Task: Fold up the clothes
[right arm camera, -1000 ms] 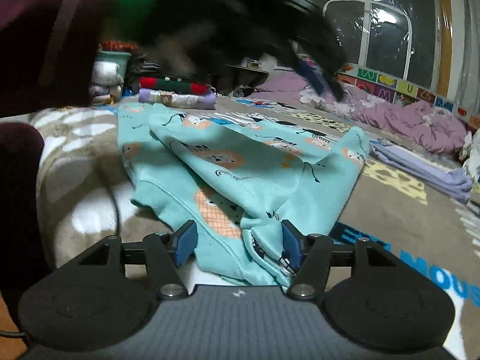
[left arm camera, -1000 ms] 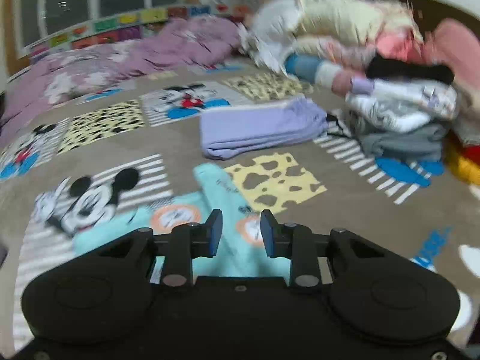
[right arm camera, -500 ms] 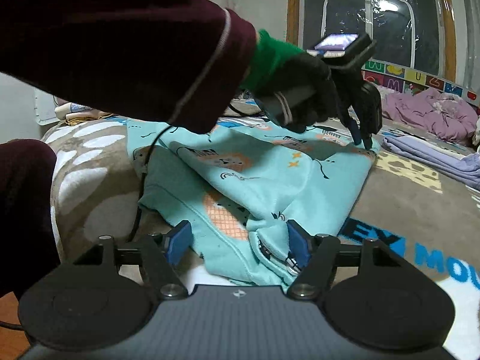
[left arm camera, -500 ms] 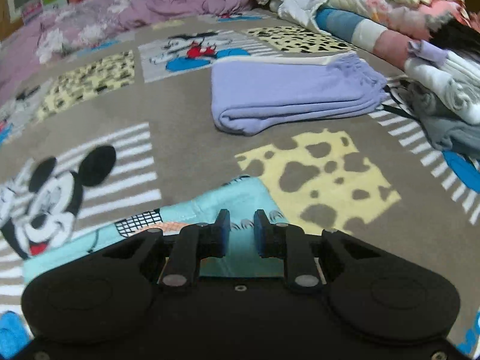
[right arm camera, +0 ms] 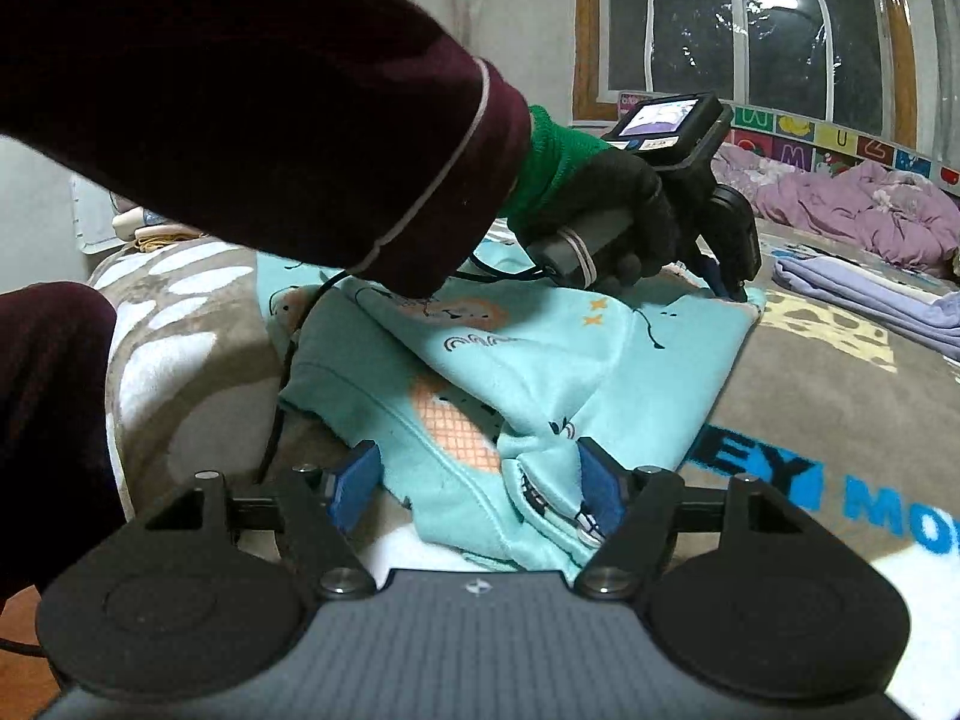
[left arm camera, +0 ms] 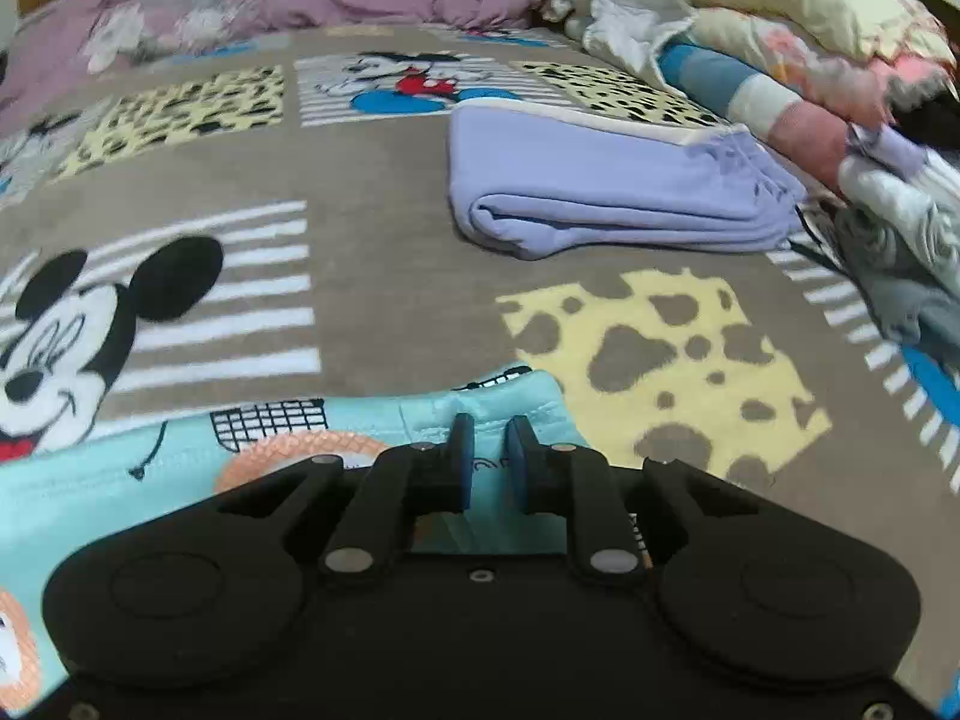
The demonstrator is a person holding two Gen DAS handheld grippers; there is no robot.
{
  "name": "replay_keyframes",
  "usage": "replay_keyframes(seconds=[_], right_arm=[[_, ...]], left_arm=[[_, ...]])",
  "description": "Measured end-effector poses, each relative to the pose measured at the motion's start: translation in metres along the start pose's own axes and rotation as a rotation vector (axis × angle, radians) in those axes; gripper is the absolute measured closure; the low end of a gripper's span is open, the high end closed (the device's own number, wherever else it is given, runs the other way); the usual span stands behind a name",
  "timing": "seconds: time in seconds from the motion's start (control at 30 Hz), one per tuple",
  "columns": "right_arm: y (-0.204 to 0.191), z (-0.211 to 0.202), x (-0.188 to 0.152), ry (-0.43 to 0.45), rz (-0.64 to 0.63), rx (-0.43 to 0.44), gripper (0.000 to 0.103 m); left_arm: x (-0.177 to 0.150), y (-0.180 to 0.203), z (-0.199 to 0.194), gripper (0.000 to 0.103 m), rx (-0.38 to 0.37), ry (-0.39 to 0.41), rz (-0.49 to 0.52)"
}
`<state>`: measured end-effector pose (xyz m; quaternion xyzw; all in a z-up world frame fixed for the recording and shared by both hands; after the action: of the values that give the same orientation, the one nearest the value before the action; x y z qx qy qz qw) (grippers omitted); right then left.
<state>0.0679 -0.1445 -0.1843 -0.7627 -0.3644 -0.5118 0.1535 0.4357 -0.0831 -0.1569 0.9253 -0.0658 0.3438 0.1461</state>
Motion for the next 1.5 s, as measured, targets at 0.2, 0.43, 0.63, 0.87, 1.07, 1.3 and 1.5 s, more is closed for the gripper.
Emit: replay_keyframes(seconds=[0.2,0.43,0.63,0.87,1.07,1.3,1.5], right_arm=[[-0.004,-0.009,0.004,0.057,-0.017,-0.030,0.034],[-0.010,-0.034,0.016,0.127,-0.049,-0.060,0.035],[-0.014,-0.045,0.023,0.155,-0.079,-0.089,0.035],[-0.004,-0.010,0.016,0.026,-0.010,-0.072,0.034],[-0.007,0.004,0.010,-0.036,-0.032,-0.075,0.033],[-0.009,0.007,0.007,-0.023,-0.044,-0.079,0.033],[-0.012,0.008,0.008,-0.010,-0.041,-0.072,0.031]], left_arm=[[0.005,0.006,-0.077,0.081,-0.033,0.112,-0.040],[-0.050,-0.023,-0.202,0.046,0.028,0.251,-0.019],[-0.111,-0.068,-0.293,0.040,0.043,0.361,-0.212],[-0.178,-0.128,-0.326,0.038,0.049,0.400,-0.574],[-0.200,-0.142,-0.295,0.040,0.020,0.337,-0.731],[-0.215,-0.162,-0.267,0.045,0.034,0.316,-0.827],[-0.202,-0.164,-0.260,0.095,-0.049,0.347,-0.855]])
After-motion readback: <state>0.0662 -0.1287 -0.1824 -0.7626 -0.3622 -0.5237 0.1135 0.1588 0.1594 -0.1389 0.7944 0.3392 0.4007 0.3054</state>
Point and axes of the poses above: each gripper's, at about its wrist camera, not at the fingertips, and z roughly the way its jaws point, y to its right, x to its top, the point moved 3 cm from there along z, roughly the way its jaws point, and after that the axes turned 9 degrees about -z, right-handed, at the moved point
